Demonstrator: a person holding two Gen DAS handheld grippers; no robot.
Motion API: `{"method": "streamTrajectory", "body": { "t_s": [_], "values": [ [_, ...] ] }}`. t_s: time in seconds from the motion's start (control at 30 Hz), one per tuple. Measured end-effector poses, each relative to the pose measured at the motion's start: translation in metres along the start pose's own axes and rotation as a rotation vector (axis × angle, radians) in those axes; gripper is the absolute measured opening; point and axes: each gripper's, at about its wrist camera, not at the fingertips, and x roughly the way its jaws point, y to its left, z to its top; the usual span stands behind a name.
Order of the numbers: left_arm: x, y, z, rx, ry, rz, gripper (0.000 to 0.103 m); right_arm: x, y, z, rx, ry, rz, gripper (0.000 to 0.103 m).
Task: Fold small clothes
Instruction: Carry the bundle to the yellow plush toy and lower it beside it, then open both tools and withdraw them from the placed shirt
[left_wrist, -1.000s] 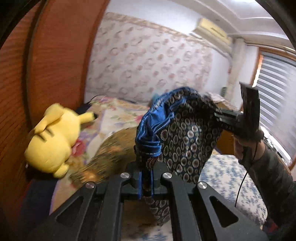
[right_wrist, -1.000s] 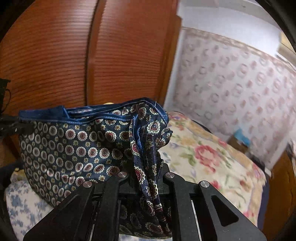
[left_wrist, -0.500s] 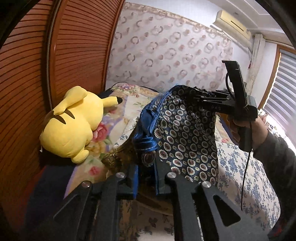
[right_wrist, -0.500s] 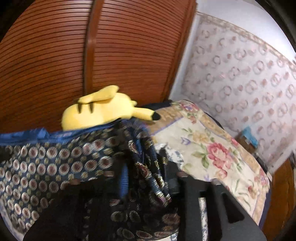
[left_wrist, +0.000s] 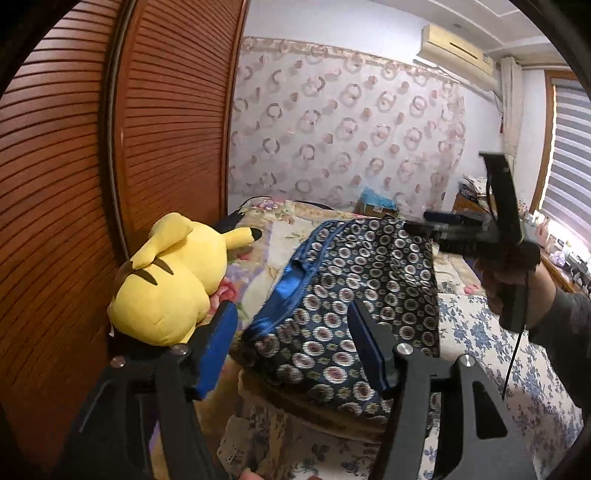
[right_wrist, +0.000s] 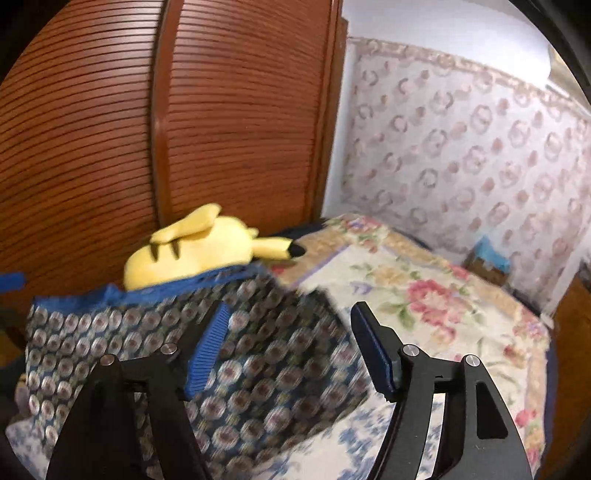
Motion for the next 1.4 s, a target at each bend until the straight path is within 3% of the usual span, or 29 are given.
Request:
{"method": "streamTrajectory", "body": {
  "t_s": [0.2, 0.4, 0.67, 0.83, 1.07, 1.27, 1.4],
  "values": [
    [-0.001, -0.024, -0.002, 0.032, 0.018, -0.008, 0.062, 0.021, 0.005, -0.032, 0.033, 0.084, 0.020, 0.071],
    [-0.002, -0.059, -0.005, 0.087, 0.046, 0.009, 0.062, -0.009, 0.000, -0.043, 0.085, 0.057, 0.031, 0.071],
    [-0.017, -0.112, -0.016, 0.149, 0.025, -0.010, 0.062, -0.094, -0.008, -0.070, 0.139, 0.007, -0.028, 0.072],
    [-0.029, -0.143, -0.022, 0.170, 0.016, -0.035, 0.062, -0.159, -0.011, -0.098, 0.184, -0.029, -0.065, 0.078],
    [-0.048, -0.182, -0.029, 0.190, 0.012, -0.100, 0.062, -0.246, -0.014, -0.136, 0.253, -0.075, -0.191, 0.084],
    [-0.067, -0.206, -0.033, 0.191, -0.007, -0.145, 0.062, -0.311, -0.013, -0.167, 0.321, -0.104, -0.359, 0.084],
    [-0.082, -0.219, -0.036, 0.197, -0.019, -0.154, 0.062, -0.340, -0.014, -0.182, 0.350, -0.124, -0.405, 0.084]
  ]
}}
